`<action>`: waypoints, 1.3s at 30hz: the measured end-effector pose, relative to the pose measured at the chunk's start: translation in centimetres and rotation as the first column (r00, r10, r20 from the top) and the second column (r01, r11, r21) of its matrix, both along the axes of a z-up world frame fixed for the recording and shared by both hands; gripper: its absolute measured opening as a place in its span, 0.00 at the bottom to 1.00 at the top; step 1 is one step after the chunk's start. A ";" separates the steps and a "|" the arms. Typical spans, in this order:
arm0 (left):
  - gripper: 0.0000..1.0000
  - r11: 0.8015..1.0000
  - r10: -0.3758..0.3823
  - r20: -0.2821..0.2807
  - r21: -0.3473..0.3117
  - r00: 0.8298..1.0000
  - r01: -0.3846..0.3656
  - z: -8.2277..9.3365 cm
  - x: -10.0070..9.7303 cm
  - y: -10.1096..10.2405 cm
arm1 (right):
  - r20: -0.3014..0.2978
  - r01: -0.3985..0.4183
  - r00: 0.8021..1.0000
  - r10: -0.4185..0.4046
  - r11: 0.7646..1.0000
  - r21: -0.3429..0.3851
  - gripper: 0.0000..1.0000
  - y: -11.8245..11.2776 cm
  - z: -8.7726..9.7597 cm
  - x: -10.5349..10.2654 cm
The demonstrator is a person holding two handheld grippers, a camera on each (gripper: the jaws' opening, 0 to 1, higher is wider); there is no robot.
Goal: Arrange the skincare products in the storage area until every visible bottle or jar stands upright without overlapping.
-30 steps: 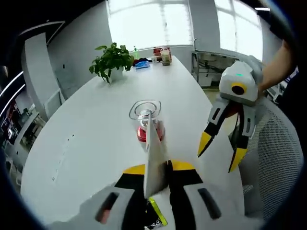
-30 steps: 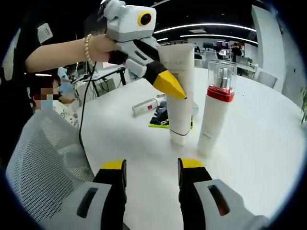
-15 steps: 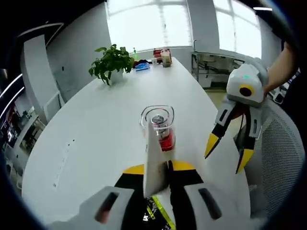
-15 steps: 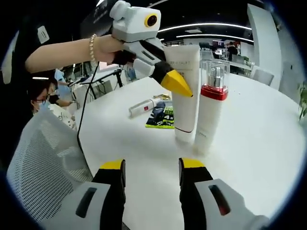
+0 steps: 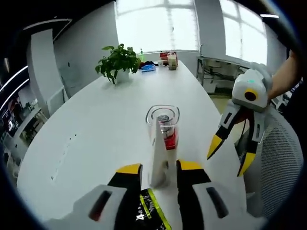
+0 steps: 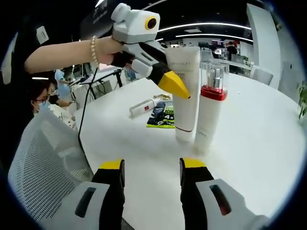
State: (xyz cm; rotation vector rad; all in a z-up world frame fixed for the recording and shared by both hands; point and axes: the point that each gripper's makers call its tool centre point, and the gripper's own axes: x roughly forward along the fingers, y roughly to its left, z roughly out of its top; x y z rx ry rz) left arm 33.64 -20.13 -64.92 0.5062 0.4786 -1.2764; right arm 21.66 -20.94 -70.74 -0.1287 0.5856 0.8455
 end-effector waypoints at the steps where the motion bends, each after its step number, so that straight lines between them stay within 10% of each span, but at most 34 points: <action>1: 0.31 1.000 0.002 0.002 0.000 1.000 -0.002 0.0 0.0 0.1 | -0.002 0.001 1.000 -0.001 1.000 0.001 0.47 0.0 0.0 0.0; 21: 0.54 0.979 0.201 -0.074 0.028 0.977 -0.200 -0.1 -1.9 5.6 | 0.009 0.008 1.000 -0.007 1.000 -0.008 0.61 0.2 1.4 -0.6; 39: 0.78 0.891 0.453 -0.154 0.064 0.878 -0.449 -1.0 -6.1 13.7 | 0.015 -0.034 0.999 0.034 0.999 -0.001 0.71 1.9 2.5 -1.6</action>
